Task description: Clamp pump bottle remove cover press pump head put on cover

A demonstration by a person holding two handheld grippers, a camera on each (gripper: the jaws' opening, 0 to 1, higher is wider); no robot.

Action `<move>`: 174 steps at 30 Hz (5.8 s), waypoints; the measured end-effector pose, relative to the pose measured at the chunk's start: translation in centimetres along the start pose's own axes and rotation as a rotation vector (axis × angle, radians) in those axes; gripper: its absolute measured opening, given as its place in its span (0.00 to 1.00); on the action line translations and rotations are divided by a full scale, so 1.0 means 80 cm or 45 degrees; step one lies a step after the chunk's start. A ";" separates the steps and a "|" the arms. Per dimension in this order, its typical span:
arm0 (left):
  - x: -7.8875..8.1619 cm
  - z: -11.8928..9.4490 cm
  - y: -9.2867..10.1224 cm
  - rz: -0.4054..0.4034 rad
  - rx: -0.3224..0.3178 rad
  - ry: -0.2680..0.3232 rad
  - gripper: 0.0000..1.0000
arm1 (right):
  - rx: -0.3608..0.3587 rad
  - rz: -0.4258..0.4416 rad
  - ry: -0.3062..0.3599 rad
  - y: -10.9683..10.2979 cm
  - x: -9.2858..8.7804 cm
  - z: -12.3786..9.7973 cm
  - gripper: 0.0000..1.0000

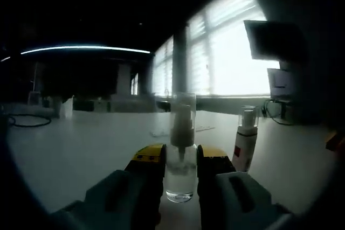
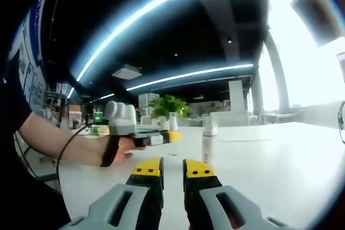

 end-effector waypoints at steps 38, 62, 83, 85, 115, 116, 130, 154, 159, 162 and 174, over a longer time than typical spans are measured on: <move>-0.015 0.012 0.003 0.026 -0.025 -0.045 0.23 | -0.010 -0.011 0.015 -0.001 0.002 -0.001 0.08; -0.005 -0.017 0.000 0.029 -0.178 -0.013 0.35 | -0.017 -0.010 0.013 0.001 0.001 -0.001 0.08; 0.045 -0.097 -0.013 0.024 -0.295 0.077 0.29 | -0.023 -0.001 0.024 0.001 0.002 -0.002 0.08; 0.047 -0.106 -0.007 0.056 -0.308 0.071 0.29 | -0.024 -0.001 0.024 0.001 0.002 -0.002 0.08; 0.024 -0.199 -0.037 -0.089 -0.308 0.059 0.32 | -0.014 0.007 0.029 0.001 0.003 -0.002 0.12; 0.022 -0.202 -0.038 -0.092 -0.309 0.058 0.32 | -0.013 0.004 0.027 0.000 0.003 -0.002 0.12; 0.013 -0.223 -0.036 -0.100 -0.355 0.117 0.32 | -0.012 -0.010 0.017 0.000 0.001 -0.002 0.12; 0.015 -0.230 -0.039 -0.142 -0.301 0.166 0.29 | 0.010 -0.026 -0.010 -0.003 0.000 -0.001 0.22; 0.014 -0.231 -0.038 -0.131 -0.303 0.156 0.29 | 0.008 -0.028 -0.014 -0.003 -0.001 0.000 0.22; 0.014 -0.231 -0.037 -0.122 -0.308 0.153 0.29 | 0.005 -0.028 -0.015 -0.002 -0.001 0.000 0.22; 0.014 -0.224 -0.026 -0.102 -0.317 0.109 0.31 | 0.000 -0.029 -0.016 -0.002 -0.002 0.000 0.20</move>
Point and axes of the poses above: the point that each gripper's makers call its tool centre point, and the gripper's own axes: z roughly forward along the fingers, y roughly to its right, x roughly out of its top, the point moved 9 cm from there along -z, roughly backward along the fingers, and after that the axes turned 3 degrees about x, right-handed, at the moved point
